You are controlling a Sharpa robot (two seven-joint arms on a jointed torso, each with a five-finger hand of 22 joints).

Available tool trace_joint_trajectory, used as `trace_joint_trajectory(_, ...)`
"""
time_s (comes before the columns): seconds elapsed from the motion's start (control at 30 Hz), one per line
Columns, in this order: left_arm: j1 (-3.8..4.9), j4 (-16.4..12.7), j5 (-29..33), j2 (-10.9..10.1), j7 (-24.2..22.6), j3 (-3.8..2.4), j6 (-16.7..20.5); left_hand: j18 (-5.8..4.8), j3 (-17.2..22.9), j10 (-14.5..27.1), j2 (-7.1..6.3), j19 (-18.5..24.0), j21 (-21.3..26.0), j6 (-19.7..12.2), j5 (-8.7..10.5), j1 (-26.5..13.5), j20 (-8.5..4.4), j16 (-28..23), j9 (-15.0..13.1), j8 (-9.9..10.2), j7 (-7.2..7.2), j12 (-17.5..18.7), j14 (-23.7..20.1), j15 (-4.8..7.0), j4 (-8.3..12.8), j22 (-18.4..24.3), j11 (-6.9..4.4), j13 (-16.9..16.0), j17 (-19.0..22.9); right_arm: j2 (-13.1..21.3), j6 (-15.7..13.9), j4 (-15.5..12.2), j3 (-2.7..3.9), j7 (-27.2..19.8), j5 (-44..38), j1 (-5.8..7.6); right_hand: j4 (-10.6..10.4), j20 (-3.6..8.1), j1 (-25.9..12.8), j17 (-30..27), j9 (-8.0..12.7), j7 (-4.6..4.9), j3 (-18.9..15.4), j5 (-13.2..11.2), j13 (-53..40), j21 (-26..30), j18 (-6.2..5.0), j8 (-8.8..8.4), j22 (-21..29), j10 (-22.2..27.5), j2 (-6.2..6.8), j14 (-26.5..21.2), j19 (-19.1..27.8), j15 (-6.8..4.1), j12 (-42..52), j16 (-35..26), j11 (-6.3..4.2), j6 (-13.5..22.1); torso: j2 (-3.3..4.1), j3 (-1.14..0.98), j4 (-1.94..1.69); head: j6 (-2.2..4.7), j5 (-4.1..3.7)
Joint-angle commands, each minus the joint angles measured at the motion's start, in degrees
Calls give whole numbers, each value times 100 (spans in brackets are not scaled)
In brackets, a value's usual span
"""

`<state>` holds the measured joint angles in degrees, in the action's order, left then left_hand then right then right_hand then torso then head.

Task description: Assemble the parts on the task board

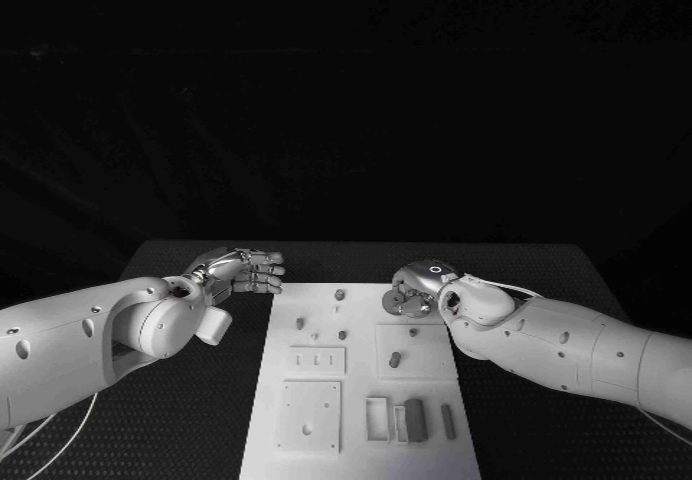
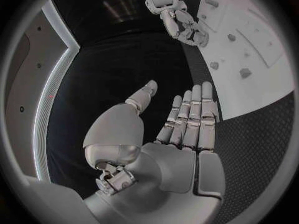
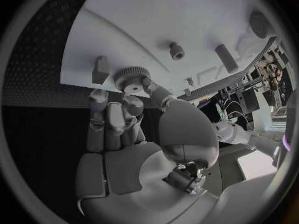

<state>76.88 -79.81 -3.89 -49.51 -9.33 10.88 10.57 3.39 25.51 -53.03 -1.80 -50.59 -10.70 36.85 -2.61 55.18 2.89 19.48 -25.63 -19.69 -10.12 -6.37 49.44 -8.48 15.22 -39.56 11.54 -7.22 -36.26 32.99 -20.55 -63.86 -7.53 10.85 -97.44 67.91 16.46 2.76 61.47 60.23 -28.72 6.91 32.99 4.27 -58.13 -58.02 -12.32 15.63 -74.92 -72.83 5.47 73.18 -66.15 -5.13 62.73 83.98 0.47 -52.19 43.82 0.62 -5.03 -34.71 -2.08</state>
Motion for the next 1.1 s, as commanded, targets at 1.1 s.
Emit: trace_joint_trajectory(1.1, 4, -25, -19, 3, -45, -4, -60, 97, -18, -56, 7, -48, 37, 34, -23, -44, 11, -31, 9, 38, -347, 32, 41, -20, 6, 9, 8, -4, -12, -239, -214, -804, 148, 365, -416, 93, -27, 56, 97, 42, -213, -71, 359, 35, 24, -48, -268, 113, -90, -141, 73, 145, -77, -94, -24, 16, -73, -320, 5, 1, 4, 31, 32)
